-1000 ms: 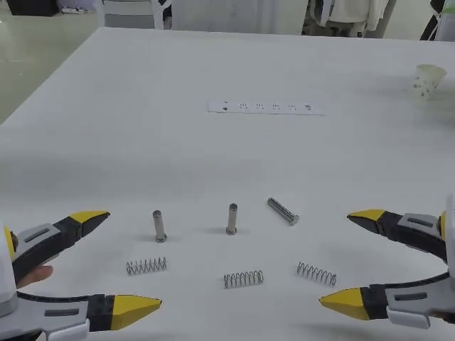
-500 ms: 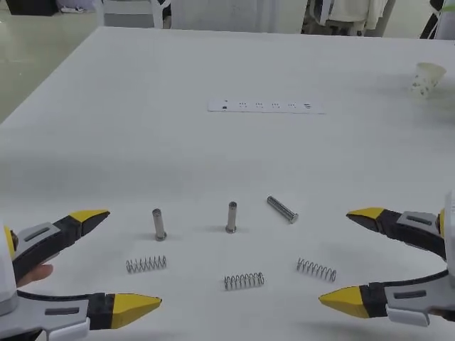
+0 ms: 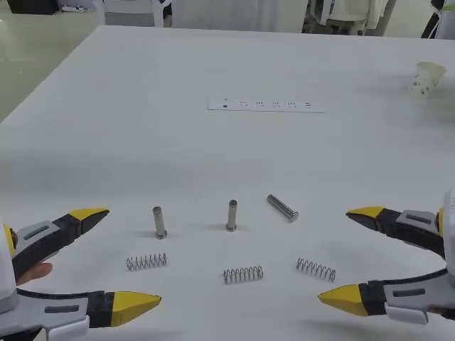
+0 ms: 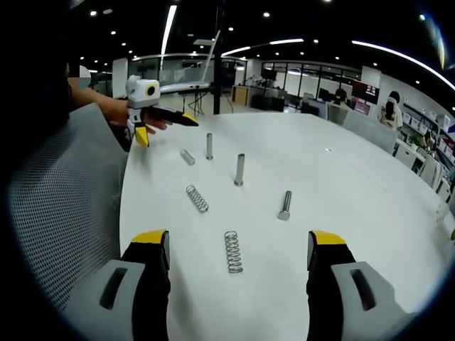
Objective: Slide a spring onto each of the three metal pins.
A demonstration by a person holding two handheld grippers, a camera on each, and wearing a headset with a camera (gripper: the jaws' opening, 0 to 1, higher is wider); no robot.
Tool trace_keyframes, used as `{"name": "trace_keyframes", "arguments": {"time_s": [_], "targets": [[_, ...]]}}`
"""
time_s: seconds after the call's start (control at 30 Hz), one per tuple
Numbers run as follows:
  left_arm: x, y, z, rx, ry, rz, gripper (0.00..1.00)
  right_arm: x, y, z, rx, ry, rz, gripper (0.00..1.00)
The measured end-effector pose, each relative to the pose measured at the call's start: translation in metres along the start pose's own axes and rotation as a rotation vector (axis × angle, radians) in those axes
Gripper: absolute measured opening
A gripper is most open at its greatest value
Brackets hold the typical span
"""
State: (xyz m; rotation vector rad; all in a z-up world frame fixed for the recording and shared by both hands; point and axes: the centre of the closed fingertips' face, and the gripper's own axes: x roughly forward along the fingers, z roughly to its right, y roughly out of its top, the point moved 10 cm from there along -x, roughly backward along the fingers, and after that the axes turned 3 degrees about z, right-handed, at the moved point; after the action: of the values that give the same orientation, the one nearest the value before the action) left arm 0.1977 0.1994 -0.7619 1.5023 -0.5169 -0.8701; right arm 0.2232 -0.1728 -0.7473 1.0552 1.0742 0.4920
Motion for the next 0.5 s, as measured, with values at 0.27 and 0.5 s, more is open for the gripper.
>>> {"name": "trace_keyframes", "arguments": {"time_s": [0.27,0.5], "targets": [[0.0007,0.0002,0.0015,0.000,0.000,0.002,0.90,-0.0006,-0.0009,-0.0003,0.005,-0.003,-0.001,0.79],[0.0007,0.0000,0.0022,-0.001,0.002,0.002,0.90,-0.0010,-0.0006,0.0012,0.010,-0.008,0.002,0.78]]}}
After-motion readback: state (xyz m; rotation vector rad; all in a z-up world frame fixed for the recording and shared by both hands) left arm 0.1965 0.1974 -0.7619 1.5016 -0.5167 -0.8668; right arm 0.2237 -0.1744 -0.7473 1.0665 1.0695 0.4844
